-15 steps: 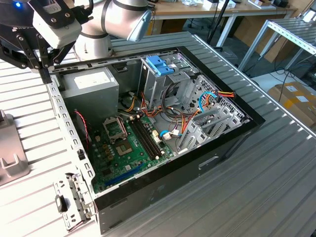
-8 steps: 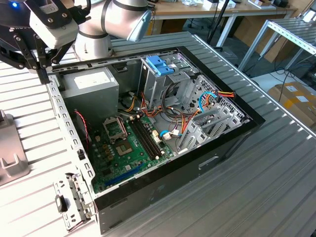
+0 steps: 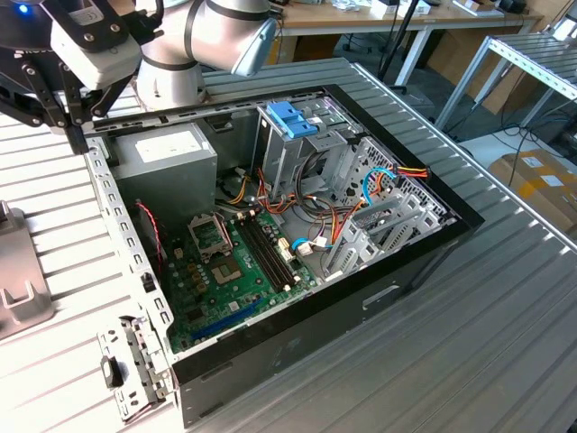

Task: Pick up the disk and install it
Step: 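Reach for the disk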

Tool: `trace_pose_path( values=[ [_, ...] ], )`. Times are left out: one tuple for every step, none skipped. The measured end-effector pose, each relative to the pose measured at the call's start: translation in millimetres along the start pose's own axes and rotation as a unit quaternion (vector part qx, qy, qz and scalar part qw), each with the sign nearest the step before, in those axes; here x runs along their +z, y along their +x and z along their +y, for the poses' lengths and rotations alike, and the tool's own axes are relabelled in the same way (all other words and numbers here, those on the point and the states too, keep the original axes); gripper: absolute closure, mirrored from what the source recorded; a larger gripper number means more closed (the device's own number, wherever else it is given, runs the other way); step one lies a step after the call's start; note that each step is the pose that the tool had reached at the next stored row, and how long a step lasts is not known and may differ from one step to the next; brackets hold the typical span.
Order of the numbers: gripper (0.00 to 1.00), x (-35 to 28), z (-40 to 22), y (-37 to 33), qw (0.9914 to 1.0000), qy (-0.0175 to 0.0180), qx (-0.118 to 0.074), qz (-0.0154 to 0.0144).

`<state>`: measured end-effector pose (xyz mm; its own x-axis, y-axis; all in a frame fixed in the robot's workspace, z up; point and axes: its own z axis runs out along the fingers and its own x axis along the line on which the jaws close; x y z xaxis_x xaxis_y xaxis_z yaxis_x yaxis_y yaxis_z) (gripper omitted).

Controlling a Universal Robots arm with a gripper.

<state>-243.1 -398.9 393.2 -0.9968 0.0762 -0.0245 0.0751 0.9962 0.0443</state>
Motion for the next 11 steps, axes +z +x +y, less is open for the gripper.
trace_pose_path(
  values=[
    [0.89, 0.0, 0.0, 0.2, 1.00000, 0.0000, 0.000, 0.0000],
    [0.89, 0.0, 0.0, 0.5, 1.00000, 0.0000, 0.000, 0.0000],
    [0.89, 0.0, 0.0, 0.7, 1.00000, 0.0000, 0.000, 0.0000],
    [0.89, 0.0, -0.1, 0.9, 1.00000, 0.0000, 0.000, 0.0000],
    [0.89, 0.0, -0.1, 1.2, 1.00000, 0.0000, 0.000, 0.0000],
    [0.89, 0.0, -0.1, 1.5, 1.00000, 0.0000, 0.000, 0.0000],
    [0.89, 0.0, -0.1, 1.9, 1.00000, 0.0000, 0.000, 0.0000],
    [0.89, -0.1, -0.2, 2.7, 1.00000, 0.0000, 0.000, 0.0000],
    [0.89, -0.1, -0.2, 3.4, 1.00000, 0.0000, 0.000, 0.0000],
    [0.89, -0.1, -0.3, 4.0, 1.00000, 0.0000, 0.000, 0.0000],
    [0.89, -0.2, -0.6, 7.6, 1.00000, 0.0000, 0.000, 0.0000]
  ],
)
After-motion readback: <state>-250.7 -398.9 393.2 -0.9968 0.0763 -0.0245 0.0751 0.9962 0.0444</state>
